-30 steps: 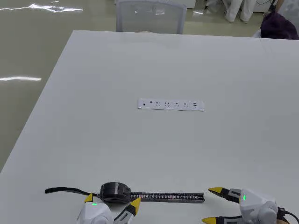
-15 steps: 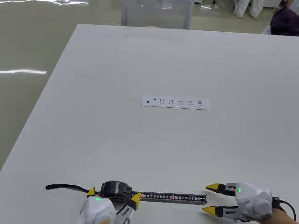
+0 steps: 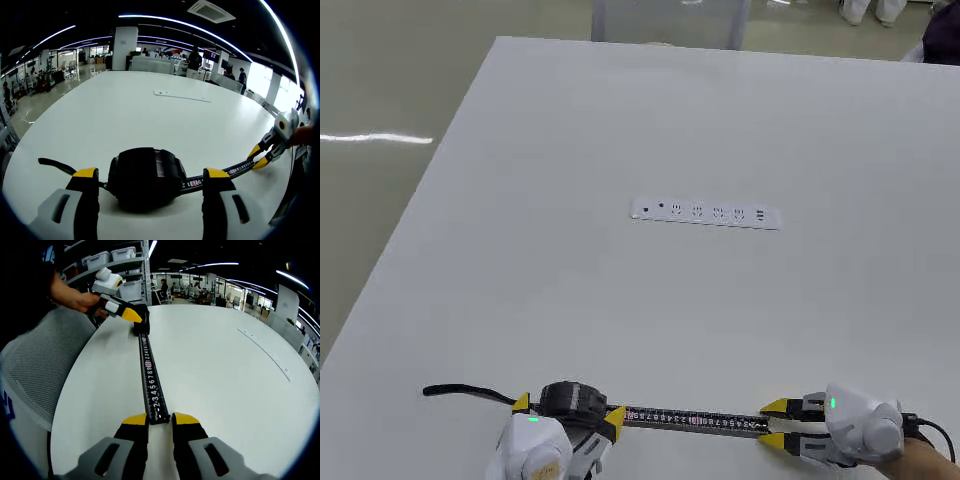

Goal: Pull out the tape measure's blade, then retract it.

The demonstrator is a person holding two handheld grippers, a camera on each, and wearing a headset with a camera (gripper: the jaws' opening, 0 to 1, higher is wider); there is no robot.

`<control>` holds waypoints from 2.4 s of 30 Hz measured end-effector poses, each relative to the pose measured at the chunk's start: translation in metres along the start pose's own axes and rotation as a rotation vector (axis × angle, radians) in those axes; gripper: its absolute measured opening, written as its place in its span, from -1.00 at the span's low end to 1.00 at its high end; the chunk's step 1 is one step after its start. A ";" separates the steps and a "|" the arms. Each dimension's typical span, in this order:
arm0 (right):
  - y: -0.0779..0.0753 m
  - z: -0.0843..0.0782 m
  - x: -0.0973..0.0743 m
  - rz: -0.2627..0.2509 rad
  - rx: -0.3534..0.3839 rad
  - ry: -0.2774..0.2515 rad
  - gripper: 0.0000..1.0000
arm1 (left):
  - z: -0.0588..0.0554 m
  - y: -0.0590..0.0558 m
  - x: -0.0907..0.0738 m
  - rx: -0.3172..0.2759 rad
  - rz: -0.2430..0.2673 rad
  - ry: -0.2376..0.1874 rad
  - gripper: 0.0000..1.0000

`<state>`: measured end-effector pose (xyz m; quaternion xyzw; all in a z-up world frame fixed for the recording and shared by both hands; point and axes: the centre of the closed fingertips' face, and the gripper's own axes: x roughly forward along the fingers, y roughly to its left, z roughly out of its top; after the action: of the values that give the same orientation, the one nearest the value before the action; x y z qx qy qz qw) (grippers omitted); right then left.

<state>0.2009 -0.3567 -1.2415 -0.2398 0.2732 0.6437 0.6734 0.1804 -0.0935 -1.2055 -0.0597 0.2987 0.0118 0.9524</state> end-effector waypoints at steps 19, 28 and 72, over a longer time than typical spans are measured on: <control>0.000 0.003 0.000 -0.004 -0.029 0.002 -0.74 | 0.000 0.003 0.002 -0.033 0.063 -0.010 0.53; 0.000 0.002 0.000 -0.019 -0.018 0.006 -0.74 | -0.006 0.010 0.003 -0.122 0.091 -0.003 0.44; 0.003 0.009 -0.001 -0.029 0.000 0.002 -0.74 | -0.009 0.010 0.008 -0.203 0.120 0.013 0.29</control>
<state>0.1987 -0.3517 -1.2342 -0.2443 0.2705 0.6336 0.6824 0.1815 -0.0849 -1.2182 -0.1378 0.3052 0.0983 0.9371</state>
